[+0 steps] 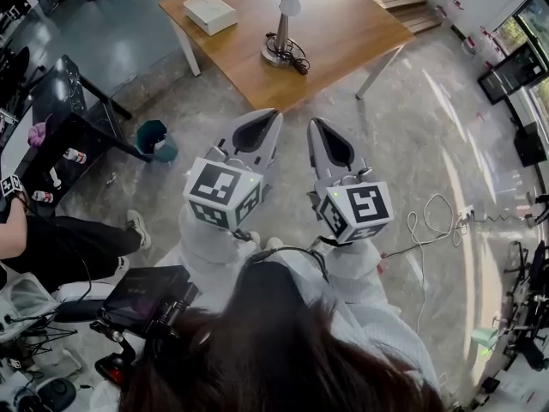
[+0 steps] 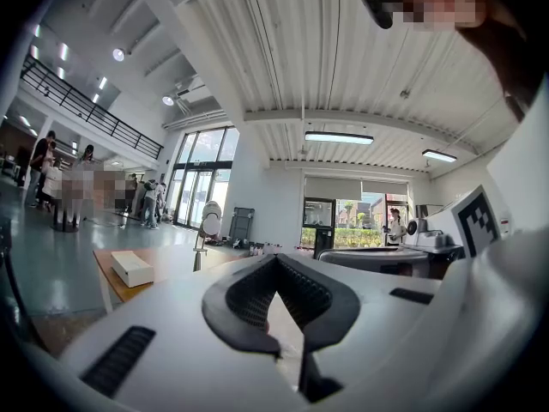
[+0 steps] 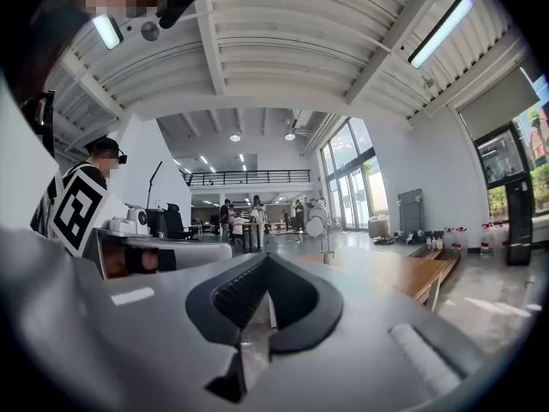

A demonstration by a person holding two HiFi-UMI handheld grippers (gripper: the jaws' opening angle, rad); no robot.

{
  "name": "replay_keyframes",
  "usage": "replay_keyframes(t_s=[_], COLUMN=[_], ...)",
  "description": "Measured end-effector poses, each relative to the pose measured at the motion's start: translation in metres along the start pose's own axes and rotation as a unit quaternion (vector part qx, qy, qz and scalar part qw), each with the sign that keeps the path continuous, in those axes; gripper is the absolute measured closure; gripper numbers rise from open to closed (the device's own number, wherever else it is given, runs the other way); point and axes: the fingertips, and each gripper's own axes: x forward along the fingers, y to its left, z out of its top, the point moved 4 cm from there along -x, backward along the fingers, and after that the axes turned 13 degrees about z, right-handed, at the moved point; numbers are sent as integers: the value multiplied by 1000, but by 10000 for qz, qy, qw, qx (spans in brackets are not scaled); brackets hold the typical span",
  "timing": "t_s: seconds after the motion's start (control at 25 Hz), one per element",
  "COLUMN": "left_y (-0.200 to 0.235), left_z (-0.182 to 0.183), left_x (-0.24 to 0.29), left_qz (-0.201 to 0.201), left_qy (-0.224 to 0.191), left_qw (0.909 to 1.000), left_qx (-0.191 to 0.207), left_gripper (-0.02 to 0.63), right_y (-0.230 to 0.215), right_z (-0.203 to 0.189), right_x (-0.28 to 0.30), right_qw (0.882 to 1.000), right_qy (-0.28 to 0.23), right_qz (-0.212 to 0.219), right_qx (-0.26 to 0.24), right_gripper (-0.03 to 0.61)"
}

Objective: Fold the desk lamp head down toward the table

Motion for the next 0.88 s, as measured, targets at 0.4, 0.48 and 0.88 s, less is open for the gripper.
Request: replay_keyframes(t_s=[0.4,0.48,0.88], left_y=[4,10,73], left_z=[-20,-28,-17], left_x=[8,18,121], left_qz=[265,308,274], left_qy=[108,121,184], left_qw=[9995,9993,9994], left_qx=[-130,-155,-111], left_gripper=[612,611,611], right_y=[-14,-24,-110], right_z=[-17,-26,-15], right_x=[-10,-5,75], right_qw=[9995,9991,9985], right_qy=[138,190,167], right_qz=[148,188,103], right_qx=[237,332,506], right_gripper=[577,577,577])
